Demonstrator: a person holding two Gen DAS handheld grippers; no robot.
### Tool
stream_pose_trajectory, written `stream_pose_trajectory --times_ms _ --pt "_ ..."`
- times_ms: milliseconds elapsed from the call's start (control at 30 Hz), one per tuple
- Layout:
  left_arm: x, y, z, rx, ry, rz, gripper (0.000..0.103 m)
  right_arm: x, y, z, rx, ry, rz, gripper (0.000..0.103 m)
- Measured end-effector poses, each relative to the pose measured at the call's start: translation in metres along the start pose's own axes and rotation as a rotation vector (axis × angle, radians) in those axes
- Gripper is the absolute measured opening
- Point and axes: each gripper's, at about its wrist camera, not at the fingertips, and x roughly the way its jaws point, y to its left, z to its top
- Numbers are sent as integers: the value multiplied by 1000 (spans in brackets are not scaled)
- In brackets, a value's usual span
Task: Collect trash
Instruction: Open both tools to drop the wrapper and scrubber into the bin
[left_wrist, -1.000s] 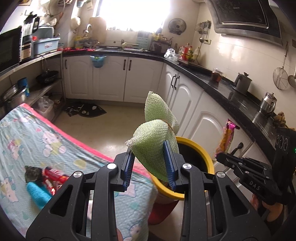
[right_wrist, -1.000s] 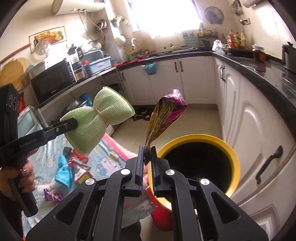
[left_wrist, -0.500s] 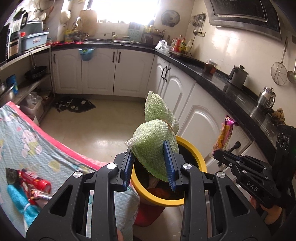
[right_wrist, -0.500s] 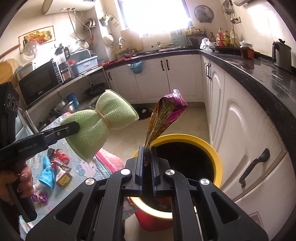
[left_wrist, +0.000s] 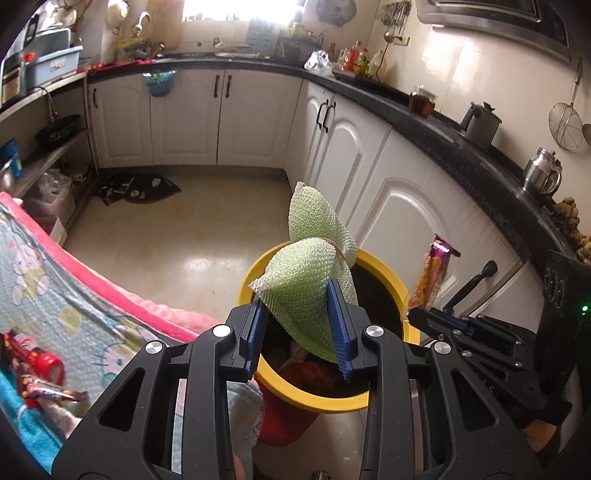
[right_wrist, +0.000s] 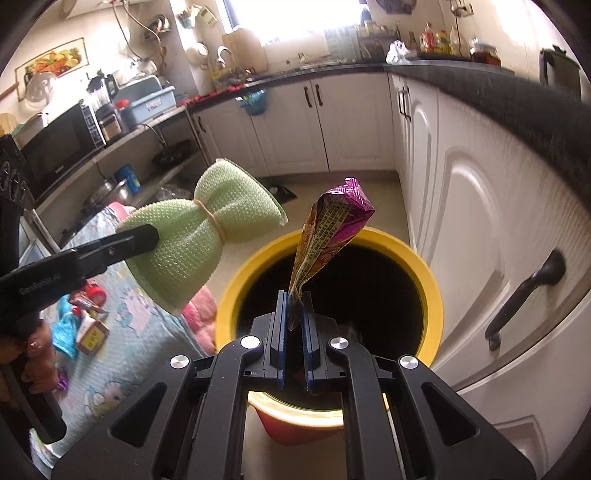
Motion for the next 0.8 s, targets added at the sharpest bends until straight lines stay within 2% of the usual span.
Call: stream_pose_trajectory --times_ms 200,400,467,500,600,667,733,800 --pt "20 1 -6 -14 37 -6 26 29 -12 -13 17 65 -21 8" --pt "37 5 -11 -28 74 -11 28 43 -21 -19 31 87 -38 11" --pt "38 7 -13 -34 76 -3 29 44 -21 -19 33 88 -42 20" --pt "38 9 -13 -38 78 2 30 43 -22 -20 30 86 -56 29" --pt "35 14 -15 -46 75 17 46 39 -23 -21 34 76 -70 40" --pt "29 18 -15 -52 62 30 53 34 -22 -21 39 62 -83 45" --pt "21 22 -15 -62 44 45 71 29 -21 -19 37 48 -88 53" --pt "11 26 -15 -71 23 55 83 21 -18 -16 36 21 -102 61"
